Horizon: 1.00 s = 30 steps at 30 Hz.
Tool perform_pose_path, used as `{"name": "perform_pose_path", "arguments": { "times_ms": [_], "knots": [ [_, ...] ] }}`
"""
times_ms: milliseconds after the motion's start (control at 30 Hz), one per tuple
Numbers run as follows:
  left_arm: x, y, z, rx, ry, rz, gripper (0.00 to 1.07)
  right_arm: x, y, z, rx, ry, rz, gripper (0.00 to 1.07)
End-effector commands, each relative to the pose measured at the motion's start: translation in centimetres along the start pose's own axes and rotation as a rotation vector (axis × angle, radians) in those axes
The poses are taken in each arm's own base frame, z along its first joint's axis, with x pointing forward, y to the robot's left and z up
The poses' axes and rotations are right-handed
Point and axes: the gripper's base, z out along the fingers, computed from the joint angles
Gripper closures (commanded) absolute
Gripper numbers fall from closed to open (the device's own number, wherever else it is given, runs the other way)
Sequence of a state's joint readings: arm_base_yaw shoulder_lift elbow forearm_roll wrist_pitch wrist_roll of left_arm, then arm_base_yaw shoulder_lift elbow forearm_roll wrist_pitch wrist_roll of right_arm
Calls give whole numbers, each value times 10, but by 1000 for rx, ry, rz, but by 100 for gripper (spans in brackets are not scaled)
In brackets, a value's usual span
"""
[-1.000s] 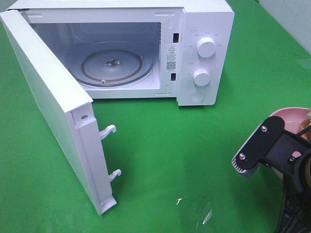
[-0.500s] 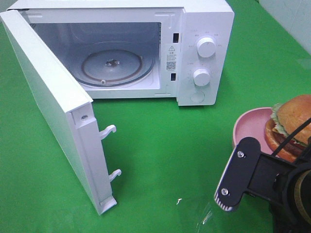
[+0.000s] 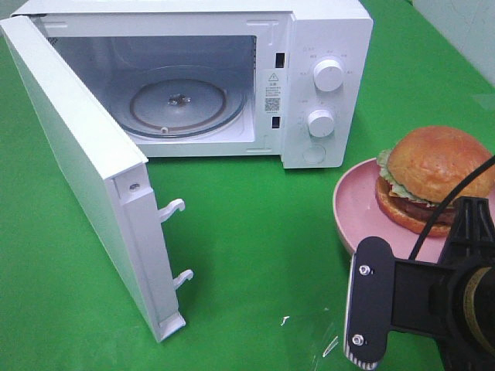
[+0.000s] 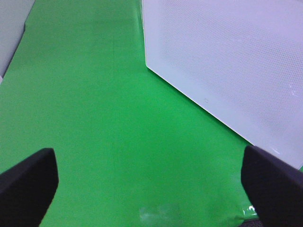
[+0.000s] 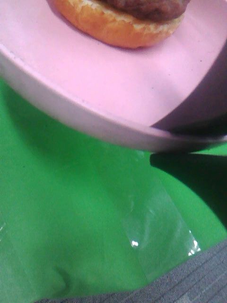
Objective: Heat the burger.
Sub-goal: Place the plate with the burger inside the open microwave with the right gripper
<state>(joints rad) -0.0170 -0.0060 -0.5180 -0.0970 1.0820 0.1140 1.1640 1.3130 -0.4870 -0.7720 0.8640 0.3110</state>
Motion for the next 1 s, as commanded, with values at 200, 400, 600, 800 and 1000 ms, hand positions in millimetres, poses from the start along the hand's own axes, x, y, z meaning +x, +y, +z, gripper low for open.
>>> {"name": "perform_pose_path", "arguments": {
  "times_ms": [200, 400, 600, 800, 1000],
  "knots": [
    [1, -1, -2, 2, -26, -4, 9, -6, -11, -3, 120, -75, -143, 105],
    [1, -1, -2, 2, -26, -4, 9, -13, -10, -3, 117, -147, -215, 105],
    [1, -1, -2, 2, -26, -4, 9, -21, -8, -4, 121, -230, -329, 106],
    [1, -1, -2, 2, -26, -4, 9, -27, -5, -6, 112, -301, -414, 107],
    [1, -1, -2, 2, -26, -4, 9, -26, -12, -1, 110, -324, -430, 107]
  ]
}}
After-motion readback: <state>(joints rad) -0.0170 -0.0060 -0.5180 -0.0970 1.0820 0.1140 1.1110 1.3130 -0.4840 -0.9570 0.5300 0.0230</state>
